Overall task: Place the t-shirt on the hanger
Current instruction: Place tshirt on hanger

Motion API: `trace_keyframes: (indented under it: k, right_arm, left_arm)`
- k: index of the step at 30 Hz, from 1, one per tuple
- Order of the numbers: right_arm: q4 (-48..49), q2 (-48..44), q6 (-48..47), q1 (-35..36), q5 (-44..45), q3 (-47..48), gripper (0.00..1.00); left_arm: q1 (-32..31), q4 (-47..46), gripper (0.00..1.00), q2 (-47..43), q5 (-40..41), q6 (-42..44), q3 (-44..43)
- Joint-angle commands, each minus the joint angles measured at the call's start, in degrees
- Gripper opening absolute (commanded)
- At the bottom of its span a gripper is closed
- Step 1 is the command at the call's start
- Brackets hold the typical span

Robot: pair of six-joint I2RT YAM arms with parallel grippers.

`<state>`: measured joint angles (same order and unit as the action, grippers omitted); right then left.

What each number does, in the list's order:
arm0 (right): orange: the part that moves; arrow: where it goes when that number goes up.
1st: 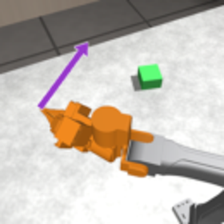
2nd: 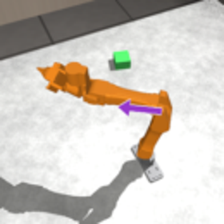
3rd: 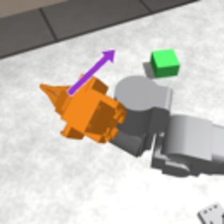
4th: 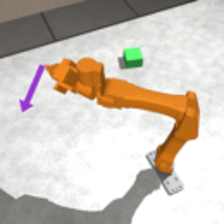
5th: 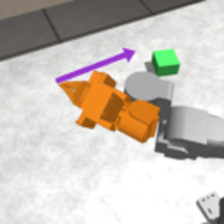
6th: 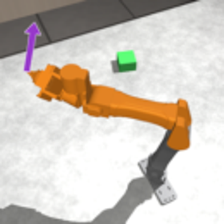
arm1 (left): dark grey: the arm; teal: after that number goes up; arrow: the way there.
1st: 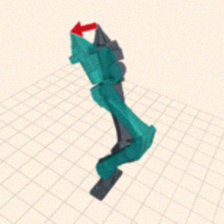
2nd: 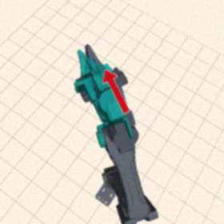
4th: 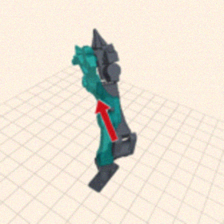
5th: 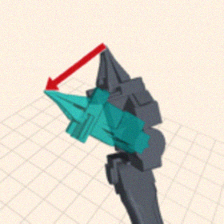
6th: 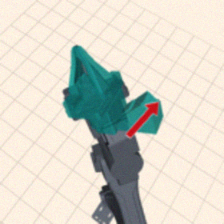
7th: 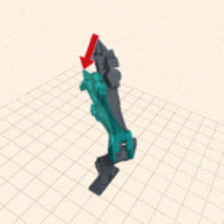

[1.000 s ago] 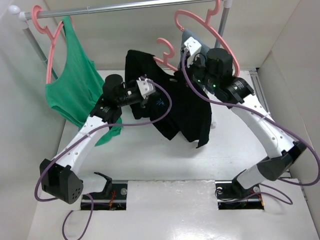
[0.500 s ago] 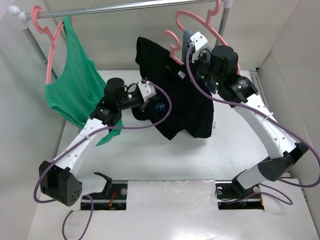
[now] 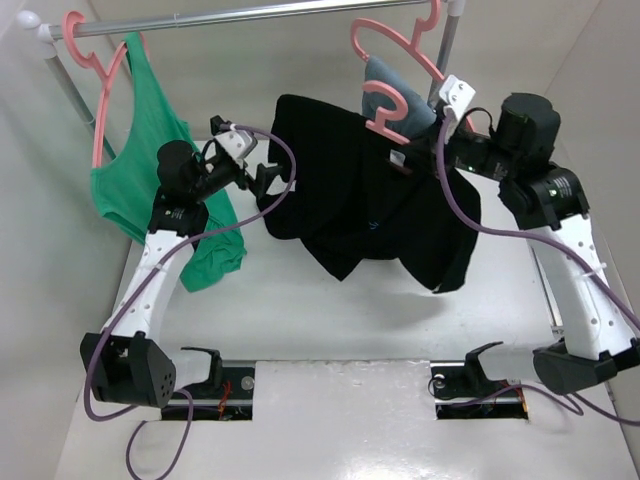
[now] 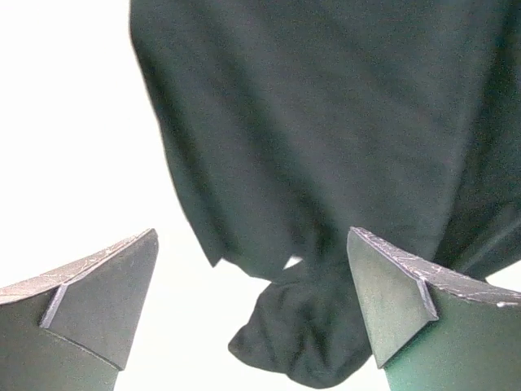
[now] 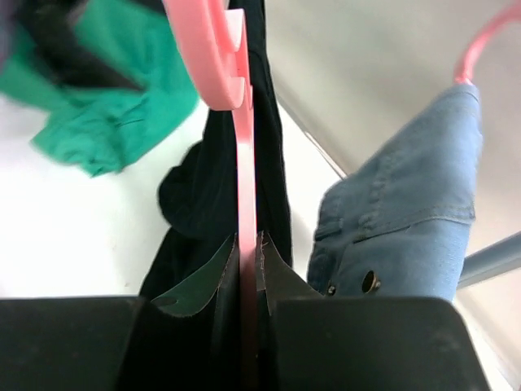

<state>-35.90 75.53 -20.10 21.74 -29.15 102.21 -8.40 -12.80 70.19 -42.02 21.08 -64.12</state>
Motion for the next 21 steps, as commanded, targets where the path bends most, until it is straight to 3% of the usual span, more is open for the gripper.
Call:
trace_keyframes:
  k: [1,12,14,15,16,21]
  right_arm:
    - [-0.8,-2.8,-6.1,-2.3,-15.8,-0.3,0.0]
    - [-9.7,-4.5,-14.1,-5.7,-24.5,1.0,0.0]
    - [-10.2,-4.5,-14.1,-5.7,-24.5,1.6,0.0]
    - [-10.2,-4.5,-14.6,-5.7,-23.9,1.6,0.0]
    - [-10.2,-5.0,-14.6,-6.3,-23.2,2.1,0.0]
    - [-11.6,-5.6,-14.6,-8.5,-19.8,5.4,0.0]
  left_arm:
    - [1.5,-4.7,1.0,-0.5,-3.2,-1.8,-2.5]
    - [1.5,-5.2,1.0,4.4,-11.2,0.1,-2.5]
    - [1.5,-3.7,0.69,5.0,-12.0,1.3,-2.5]
    - [1.5,-1.7,0.44,5.0,-12.6,1.9,-2.5]
    - [1.5,-1.2,0.01,5.0,-11.9,1.9,-2.0]
    - [3.3,-1.2,0.0,5.0,-5.5,1.9,1.4]
